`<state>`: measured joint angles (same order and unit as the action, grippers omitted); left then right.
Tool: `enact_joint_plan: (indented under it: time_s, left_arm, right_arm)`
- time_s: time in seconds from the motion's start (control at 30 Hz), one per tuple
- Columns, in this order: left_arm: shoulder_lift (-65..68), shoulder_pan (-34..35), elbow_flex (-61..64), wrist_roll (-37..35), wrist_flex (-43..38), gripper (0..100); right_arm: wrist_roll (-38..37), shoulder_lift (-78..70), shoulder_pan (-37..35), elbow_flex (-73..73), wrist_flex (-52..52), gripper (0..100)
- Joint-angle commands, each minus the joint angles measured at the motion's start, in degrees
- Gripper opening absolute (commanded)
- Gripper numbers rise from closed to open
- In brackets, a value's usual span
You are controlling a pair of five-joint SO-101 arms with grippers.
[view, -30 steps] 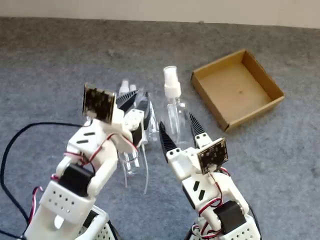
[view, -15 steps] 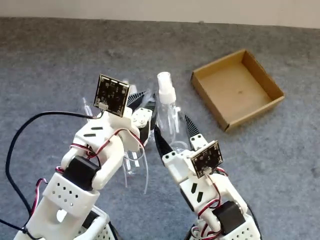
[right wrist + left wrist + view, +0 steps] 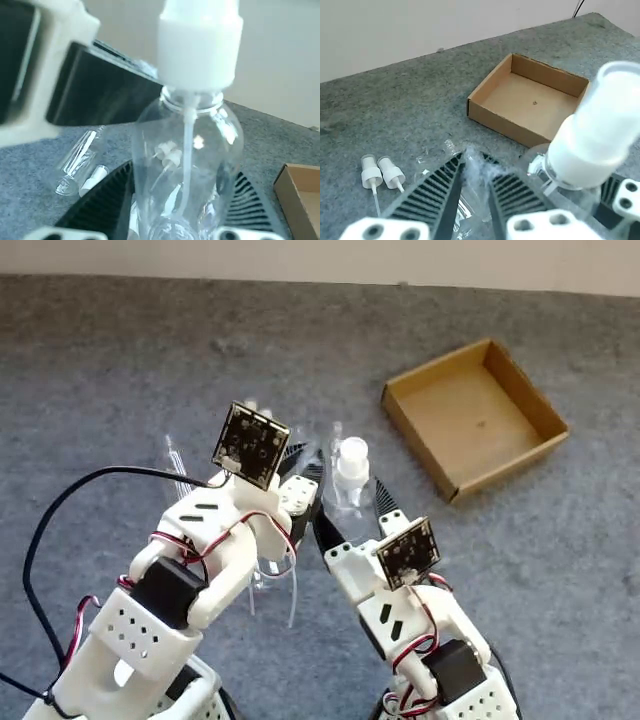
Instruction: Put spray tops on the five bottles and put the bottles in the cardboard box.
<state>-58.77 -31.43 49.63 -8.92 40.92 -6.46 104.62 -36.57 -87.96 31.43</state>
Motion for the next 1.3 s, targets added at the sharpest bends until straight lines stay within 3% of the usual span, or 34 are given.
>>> enact_joint_plan:
  time_s: [0.0,0.53,0.73,0.97,1.27]
  left_arm:
    - [0.0,-3.2,-3.8,0.9,0.4,0]
    - [0.0,-3.3,-3.6,0.9,1.7,0]
    - [0.0,-7.8,-3.6,1.0,1.7,0]
    - [0.0,-7.4,-3.8,1.1,4.5,0]
    - [0.0,-1.0,-4.9,0.9,4.7,0]
  right_arm:
    - [-0.7,0.6,-1.6,0.6,0.1,17.0]
    - [-0.8,0.6,2.7,-1.5,0.0,17.0]
    - [-0.8,0.6,2.7,-1.5,0.0,17.0]
    - [-0.8,0.6,2.7,-1.5,0.0,17.0]
    - [-0.7,0.6,2.8,-2.8,0.2,17.0]
